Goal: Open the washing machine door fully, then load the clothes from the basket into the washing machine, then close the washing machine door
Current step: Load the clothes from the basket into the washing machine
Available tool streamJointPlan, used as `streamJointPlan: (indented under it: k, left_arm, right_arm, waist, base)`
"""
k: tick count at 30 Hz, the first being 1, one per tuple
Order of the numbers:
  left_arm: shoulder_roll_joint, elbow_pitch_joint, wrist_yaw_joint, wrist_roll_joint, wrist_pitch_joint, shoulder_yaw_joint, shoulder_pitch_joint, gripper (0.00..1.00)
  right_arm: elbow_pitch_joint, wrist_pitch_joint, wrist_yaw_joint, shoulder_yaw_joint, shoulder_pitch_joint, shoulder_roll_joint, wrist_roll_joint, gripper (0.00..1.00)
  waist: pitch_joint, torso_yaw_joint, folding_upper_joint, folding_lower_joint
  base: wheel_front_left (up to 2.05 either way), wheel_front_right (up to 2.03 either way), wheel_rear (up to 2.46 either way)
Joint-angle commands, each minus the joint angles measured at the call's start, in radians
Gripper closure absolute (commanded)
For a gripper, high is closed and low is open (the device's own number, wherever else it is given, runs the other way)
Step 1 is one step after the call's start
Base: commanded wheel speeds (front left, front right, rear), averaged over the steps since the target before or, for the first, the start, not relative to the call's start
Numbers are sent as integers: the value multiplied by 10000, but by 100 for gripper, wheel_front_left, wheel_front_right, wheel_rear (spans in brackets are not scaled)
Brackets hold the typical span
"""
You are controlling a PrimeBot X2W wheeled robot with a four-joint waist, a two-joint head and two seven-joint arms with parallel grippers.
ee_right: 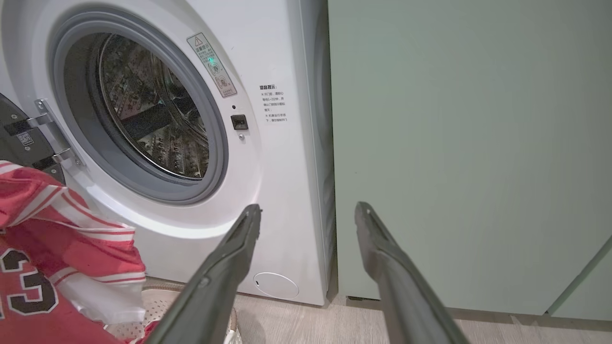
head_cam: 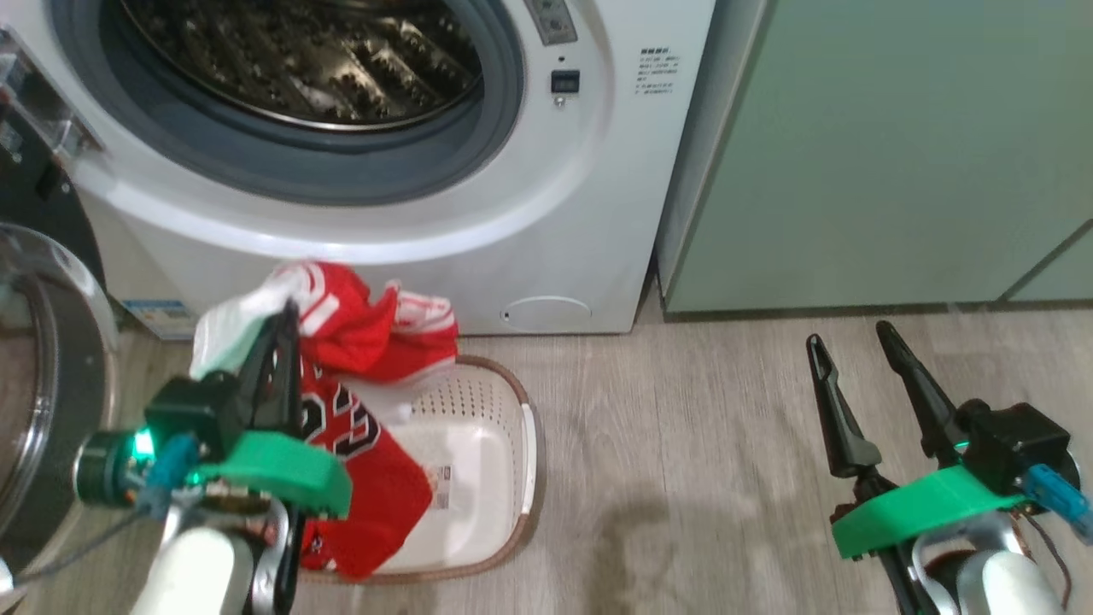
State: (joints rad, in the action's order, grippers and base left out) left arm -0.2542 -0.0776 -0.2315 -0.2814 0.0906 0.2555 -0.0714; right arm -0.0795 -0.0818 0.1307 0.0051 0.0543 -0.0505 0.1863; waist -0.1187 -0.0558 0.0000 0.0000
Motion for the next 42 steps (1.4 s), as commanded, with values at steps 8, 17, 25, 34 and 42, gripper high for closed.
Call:
streamJointPlan:
  k: [8, 17, 25, 34, 42]
  left_arm:
    - [-7, 586, 296, -316, -115, -548, -2632, 100]
    - [-376, 2886, 780, -769, -1104, -960, -6131, 100]
    - [-1256, 5253, 1344, -925, -2659, -1094, -9287, 100]
    - [-2296, 6852, 1897, -934, -4523, -1011, -11761, 100]
    - [-3180, 7064, 1759, -792, -4929, -1226, -13091, 100]
  right_arm:
    - [-791, -94, 0, 361, -847, 3, 101, 0]
    - [-721, -579, 0, 641, -1576, 3, 419, 0]
    - [-170, -1247, 0, 1208, -2334, 3, 888, 0]
    - [422, -1713, 0, 1878, -3013, 3, 1520, 0]
    - [591, -1794, 0, 2296, -3347, 3, 1960, 0]
  waist:
    - [-1525, -246, 0, 0]
    - [-3108, -943, 0, 0]
    - [-4230, -1748, 0, 0]
    - [-5327, -2726, 0, 0]
    - [-6047, -3373, 0, 0]
  base:
    - [0, 0, 0]
    - [0, 0, 0]
    - [0, 0, 0]
    - [0, 0, 0]
    - [0, 0, 0]
